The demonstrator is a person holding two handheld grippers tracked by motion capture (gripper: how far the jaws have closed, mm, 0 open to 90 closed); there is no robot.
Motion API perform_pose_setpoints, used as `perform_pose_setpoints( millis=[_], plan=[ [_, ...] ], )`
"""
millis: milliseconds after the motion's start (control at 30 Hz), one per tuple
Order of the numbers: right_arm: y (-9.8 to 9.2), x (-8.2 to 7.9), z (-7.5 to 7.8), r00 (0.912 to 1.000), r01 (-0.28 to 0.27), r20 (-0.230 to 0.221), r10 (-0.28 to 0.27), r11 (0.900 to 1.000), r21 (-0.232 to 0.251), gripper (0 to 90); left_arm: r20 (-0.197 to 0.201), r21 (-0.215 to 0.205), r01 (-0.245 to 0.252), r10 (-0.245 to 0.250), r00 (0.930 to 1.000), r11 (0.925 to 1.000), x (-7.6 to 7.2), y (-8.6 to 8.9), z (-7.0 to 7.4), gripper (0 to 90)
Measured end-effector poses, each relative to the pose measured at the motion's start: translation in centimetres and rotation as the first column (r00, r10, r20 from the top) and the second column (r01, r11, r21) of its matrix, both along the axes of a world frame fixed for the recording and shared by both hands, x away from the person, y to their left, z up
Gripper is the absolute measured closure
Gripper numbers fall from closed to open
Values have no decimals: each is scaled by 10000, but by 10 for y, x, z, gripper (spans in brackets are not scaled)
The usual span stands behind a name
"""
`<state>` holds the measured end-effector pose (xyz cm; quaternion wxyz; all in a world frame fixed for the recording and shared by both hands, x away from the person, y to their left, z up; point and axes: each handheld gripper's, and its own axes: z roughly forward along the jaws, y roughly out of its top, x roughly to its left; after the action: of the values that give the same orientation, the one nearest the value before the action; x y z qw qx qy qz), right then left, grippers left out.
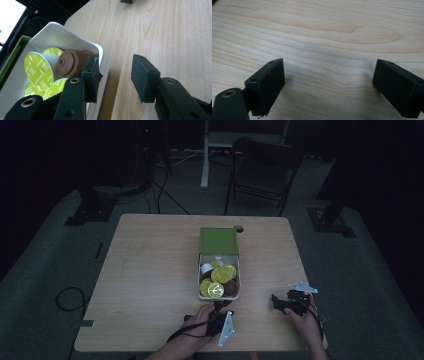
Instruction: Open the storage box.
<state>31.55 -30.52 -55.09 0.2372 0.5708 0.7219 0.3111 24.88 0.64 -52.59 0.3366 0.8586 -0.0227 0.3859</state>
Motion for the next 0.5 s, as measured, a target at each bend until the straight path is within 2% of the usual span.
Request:
perform_pose_setpoints(
  millis=[167, 267, 500],
  plan=[
    [0, 0, 0, 10000, -3, 1, 3, 10000, -1, 102, -737, -303, -58, 35, 9973, 9995, 1, 6, 2, 589],
    [0, 0, 0, 10000, -2, -1, 2, 10000, 1, 102, -1306, -607, -111, 31, 9914, 9981, 1, 8, 3, 588],
    [0, 0, 0, 10000, 0, -2, 0, 10000, 2, 102, -1724, -601, -225, 118, 9850, 9979, 1, 18, 2, 588]
  ],
)
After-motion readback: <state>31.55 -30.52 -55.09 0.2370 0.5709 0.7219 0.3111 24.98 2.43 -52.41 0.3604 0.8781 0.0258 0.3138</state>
